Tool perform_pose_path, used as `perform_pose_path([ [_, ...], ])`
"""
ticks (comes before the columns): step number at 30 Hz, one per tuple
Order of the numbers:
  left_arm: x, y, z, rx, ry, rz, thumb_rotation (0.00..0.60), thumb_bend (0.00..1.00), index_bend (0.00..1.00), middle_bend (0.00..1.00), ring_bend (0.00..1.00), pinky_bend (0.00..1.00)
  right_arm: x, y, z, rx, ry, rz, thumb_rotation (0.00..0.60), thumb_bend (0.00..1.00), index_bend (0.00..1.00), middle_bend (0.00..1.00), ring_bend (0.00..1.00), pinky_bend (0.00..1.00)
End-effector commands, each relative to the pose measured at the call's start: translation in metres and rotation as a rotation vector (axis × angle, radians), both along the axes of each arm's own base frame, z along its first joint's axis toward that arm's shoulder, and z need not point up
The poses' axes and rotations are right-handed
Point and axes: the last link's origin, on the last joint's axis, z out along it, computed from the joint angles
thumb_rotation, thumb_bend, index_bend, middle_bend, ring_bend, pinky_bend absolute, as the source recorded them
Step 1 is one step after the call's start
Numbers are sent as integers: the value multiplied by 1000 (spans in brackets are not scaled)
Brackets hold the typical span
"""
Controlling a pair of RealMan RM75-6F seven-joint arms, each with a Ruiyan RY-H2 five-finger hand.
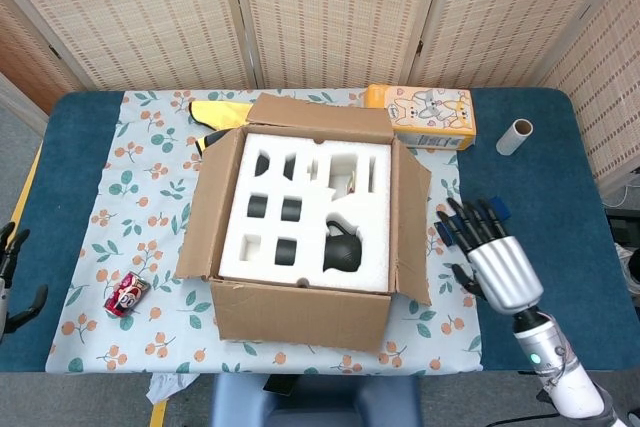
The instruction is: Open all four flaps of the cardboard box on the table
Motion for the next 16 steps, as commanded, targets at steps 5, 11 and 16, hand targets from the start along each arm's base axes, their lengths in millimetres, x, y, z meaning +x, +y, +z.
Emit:
perform_pose_path([
  [5,2,1,-8,-31,20,19,600,444,0,0,0,0,-73,50,2,-144,-38,-181,600,411,0,0,0,0],
  [11,5,1,-15,-37,43,5,600,445,0,0,0,0,-83,71,12,-140,-93,-164,600,411,0,0,0,0],
  [16,8,-2,-19,-42,52,-8,600,445,0,0,0,0,-84,77,14,-97,-116,-166,600,411,0,0,0,0],
])
